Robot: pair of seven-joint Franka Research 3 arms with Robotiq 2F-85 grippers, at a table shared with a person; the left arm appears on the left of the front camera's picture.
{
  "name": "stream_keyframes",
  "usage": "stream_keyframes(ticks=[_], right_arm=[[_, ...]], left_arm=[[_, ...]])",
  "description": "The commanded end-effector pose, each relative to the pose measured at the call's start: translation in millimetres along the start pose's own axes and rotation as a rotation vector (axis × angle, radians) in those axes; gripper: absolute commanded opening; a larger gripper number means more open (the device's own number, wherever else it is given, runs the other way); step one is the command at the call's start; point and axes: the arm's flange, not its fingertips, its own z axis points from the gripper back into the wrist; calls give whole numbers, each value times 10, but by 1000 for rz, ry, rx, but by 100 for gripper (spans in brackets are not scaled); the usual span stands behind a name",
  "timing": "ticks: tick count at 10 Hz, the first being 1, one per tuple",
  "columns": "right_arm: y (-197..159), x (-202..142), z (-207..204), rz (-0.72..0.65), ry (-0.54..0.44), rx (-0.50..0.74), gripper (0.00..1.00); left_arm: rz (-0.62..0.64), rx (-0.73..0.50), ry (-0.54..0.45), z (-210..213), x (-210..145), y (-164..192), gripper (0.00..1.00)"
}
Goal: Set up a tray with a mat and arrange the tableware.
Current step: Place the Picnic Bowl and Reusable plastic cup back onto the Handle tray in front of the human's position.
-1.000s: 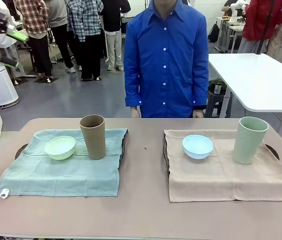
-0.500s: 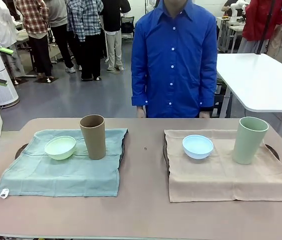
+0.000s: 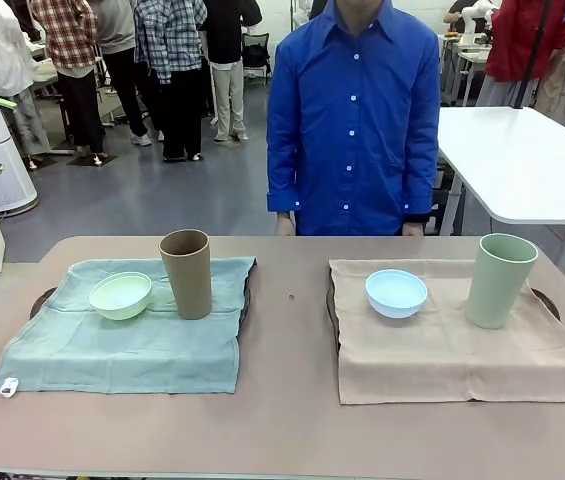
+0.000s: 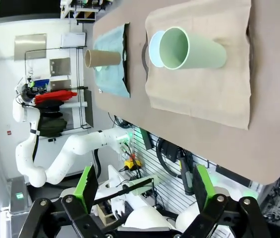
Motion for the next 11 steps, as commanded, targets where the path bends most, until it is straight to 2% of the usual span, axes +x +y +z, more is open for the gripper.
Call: stream_keyframes(ticks=[1,2,3,6,7,9,10,11], right_arm=[[-38,2,32,-24,-27,38,100],[0,0,0,0,0,0,100],[1,2,-25,26,17,25,100],[-187,-37,-89,11,38,100,100],[-236,-50,-95,-17,49,113,100],[-264,-28,-81,-41,37,110,100],[-275,1,-76,-20,23,75,100],[-291,-44,-102,-33,51,84,100]], left_arm=[[-18,-22,3,-35,1,35,85],[0,0,0,0,0,0,85],[40,-22,86,77,144,86,85],[246,-68,165,625,668,492,85],[238,-66,186,778,734,579,85],[239,-84,157,990,785,630,85],[206,-103,142,978,714,606,85],[254,-93,160,926,761,737,85]])
